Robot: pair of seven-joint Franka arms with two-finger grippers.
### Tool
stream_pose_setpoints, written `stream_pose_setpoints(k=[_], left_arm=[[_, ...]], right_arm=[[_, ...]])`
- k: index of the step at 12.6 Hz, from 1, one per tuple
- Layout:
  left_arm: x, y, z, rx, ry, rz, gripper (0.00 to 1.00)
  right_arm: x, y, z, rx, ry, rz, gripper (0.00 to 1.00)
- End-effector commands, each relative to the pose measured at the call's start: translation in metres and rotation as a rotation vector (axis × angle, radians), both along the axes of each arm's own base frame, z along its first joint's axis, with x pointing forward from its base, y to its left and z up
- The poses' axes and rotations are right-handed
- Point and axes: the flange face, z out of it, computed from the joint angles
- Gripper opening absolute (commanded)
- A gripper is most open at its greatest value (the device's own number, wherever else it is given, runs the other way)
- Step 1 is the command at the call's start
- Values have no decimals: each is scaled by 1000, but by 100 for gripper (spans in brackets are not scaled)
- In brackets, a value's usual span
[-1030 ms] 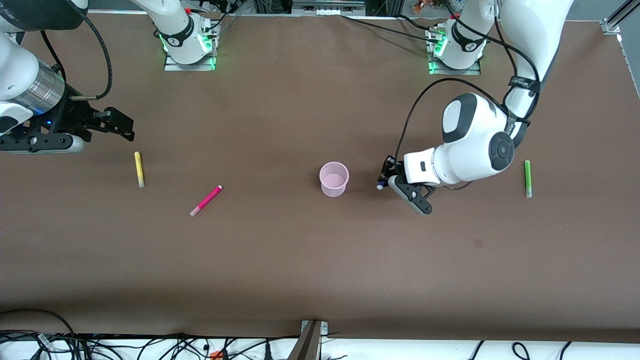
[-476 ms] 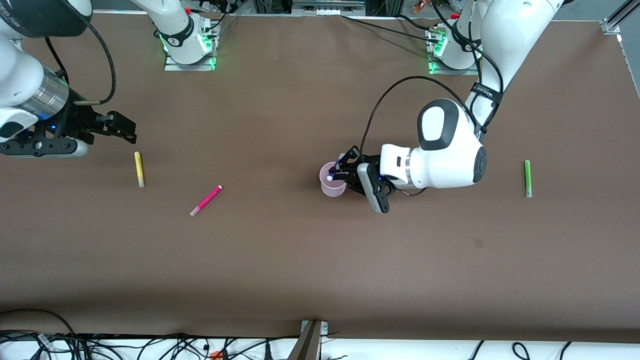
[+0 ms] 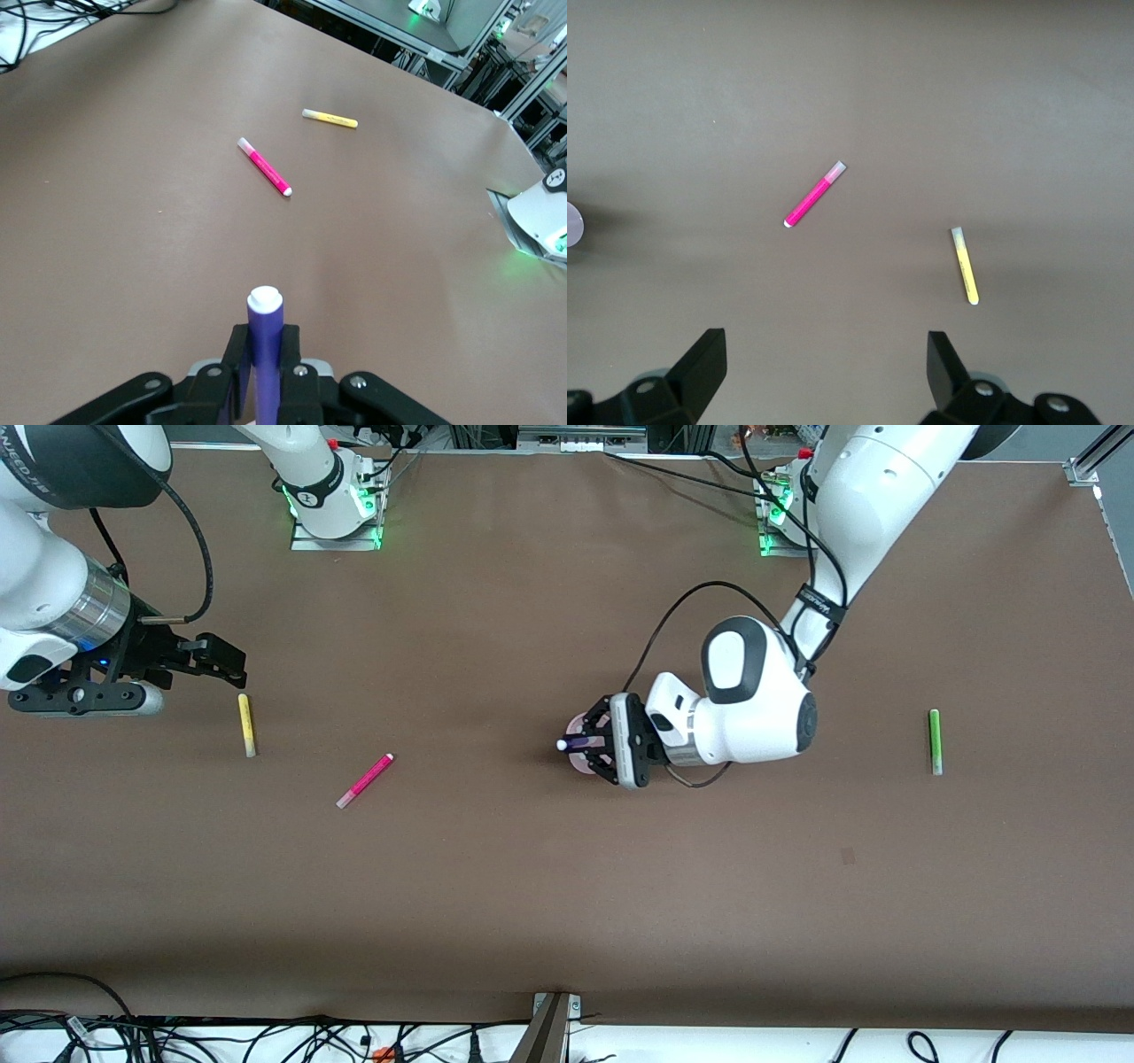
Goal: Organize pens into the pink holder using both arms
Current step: 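Lower the blue pen into the cup and open the left gripper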
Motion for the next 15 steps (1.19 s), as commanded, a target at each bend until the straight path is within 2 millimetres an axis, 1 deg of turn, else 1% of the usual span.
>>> stream_pose_setpoints(k=[1, 2, 3, 4, 5, 6, 7, 8, 9, 10, 11, 12, 13, 14, 15], left_arm=[[-3, 2, -2, -2, -22, -11, 0], [-5, 4, -2, 5, -14, -13, 8], [-10, 5, -1, 9, -13, -24, 84], [-14, 8, 0, 18, -34, -57, 100], [-15, 8, 19, 23, -72, -73, 100], [-15, 12, 26, 20, -57, -87, 100], [-11, 24, 30, 15, -24, -92, 100], [-11, 32, 39, 27, -10, -107, 100], [-9, 44, 49, 66, 20, -104, 100], [-9, 55, 61, 129, 78, -97, 100], [-9, 67, 71, 206, 129, -92, 100], [-10, 83, 73, 276, 166, -96, 100], [-9, 99, 68, 333, 189, -111, 100], [-9, 110, 65, 386, 206, -113, 100], [-6, 126, 69, 454, 238, -77, 100]], right_arm=[[-1, -1, 15, -13, -26, 16, 100], [-1, -1, 16, -13, -26, 16, 100], [-3, -1, 19, -12, -29, 16, 100], [-3, -1, 21, -13, -32, 16, 100], [-3, 1, 15, -15, -18, 19, 100], [-2, 3, 2, -20, 13, 22, 100], [-1, 9, -18, -29, 66, 29, 100], [5, 13, -41, -36, 104, 29, 100], [12, 24, -64, -40, 126, 30, 100], [23, 30, -96, -39, 141, 13, 100], [31, 35, -125, -43, 137, -46, 100], [40, 45, -153, -51, 131, -109, 100], [47, 51, -176, -60, 140, -124, 100], [51, 54, -204, -71, 171, -119, 100], [54, 55, -227, -82, 197, -111, 100]])
